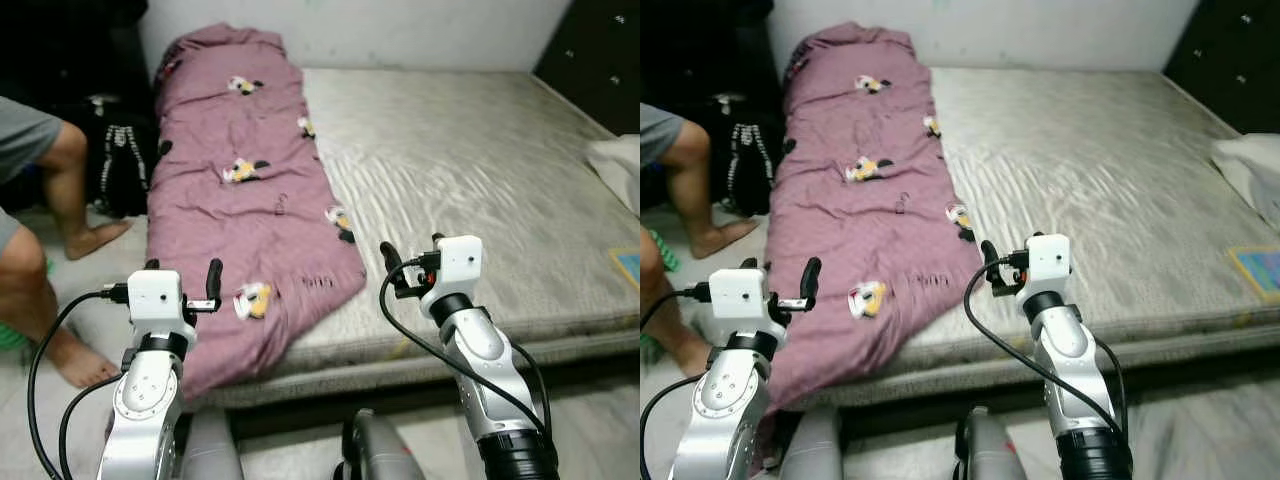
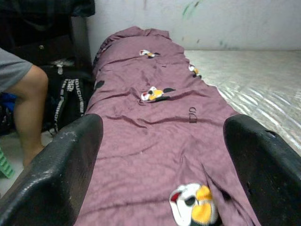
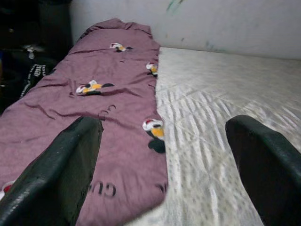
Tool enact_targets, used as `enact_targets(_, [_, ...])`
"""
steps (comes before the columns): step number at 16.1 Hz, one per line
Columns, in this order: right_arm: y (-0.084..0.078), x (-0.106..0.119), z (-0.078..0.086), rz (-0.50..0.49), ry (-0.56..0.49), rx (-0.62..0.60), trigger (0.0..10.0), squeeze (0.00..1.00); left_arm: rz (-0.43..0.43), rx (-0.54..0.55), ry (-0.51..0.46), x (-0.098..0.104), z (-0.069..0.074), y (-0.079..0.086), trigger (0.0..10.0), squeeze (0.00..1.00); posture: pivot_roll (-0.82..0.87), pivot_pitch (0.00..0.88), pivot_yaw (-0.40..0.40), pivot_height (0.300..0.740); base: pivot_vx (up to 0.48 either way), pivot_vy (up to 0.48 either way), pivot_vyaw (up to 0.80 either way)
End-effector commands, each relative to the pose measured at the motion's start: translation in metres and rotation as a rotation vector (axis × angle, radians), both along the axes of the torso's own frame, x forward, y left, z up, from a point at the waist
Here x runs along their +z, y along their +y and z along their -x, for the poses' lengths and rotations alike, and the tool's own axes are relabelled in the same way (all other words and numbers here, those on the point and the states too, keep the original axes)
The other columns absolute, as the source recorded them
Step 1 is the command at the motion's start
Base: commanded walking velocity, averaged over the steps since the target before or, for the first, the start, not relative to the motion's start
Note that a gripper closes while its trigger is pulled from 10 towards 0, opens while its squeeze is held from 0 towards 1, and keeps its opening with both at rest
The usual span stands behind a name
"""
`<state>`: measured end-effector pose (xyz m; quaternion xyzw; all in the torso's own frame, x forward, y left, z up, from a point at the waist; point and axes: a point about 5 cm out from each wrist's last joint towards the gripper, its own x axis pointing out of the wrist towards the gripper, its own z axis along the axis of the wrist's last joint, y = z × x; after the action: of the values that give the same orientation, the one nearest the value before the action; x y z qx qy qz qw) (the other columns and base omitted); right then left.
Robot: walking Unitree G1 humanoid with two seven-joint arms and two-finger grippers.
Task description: Clean up the room
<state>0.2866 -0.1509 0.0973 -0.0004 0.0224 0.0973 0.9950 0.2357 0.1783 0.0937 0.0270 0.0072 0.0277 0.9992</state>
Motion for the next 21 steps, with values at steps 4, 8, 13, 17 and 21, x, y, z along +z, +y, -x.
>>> enact_targets(4, [-0.001, -0.001, -0.001, 0.008, 0.003, -0.009, 10.0, 0.00, 0.025, -0.001, 0.008, 0.000, -0.001, -0.001, 10.0, 0.00, -0.02, 0.013, -0.076, 0.621, 0.000, 0.000, 0.00])
enact_targets(8, [0.001, -0.001, -0.002, 0.013, 0.007, -0.002, 10.0, 0.00, 0.072, 0.011, 0.018, 0.000, -0.003, 0.002, 10.0, 0.00, -0.01, 0.009, -0.083, 0.621, 0.000, 0.000, 0.00])
enact_targets(13, [0.002, 0.001, -0.006, 0.012, -0.004, -0.004, 10.0, 0.00, 0.101, -0.041, -0.007, 0.005, -0.003, -0.001, 10.0, 0.00, -0.02, 0.015, -0.071, 0.621, 0.049, 0.000, 0.00])
enact_targets(17, [0.005, 0.002, -0.009, 0.015, -0.011, 0.001, 10.0, 0.00, 0.106, -0.050, 0.002, 0.003, -0.004, -0.003, 10.0, 0.00, -0.03, 0.026, -0.067, 0.621, 0.254, 0.000, 0.00])
enact_targets(21, [0.009, 0.003, -0.010, 0.012, -0.017, 0.010, 10.0, 0.00, 0.106, -0.054, 0.010, 0.002, -0.004, -0.004, 10.0, 0.00, -0.02, 0.032, -0.067, 0.621, 0.290, 0.000, 0.00])
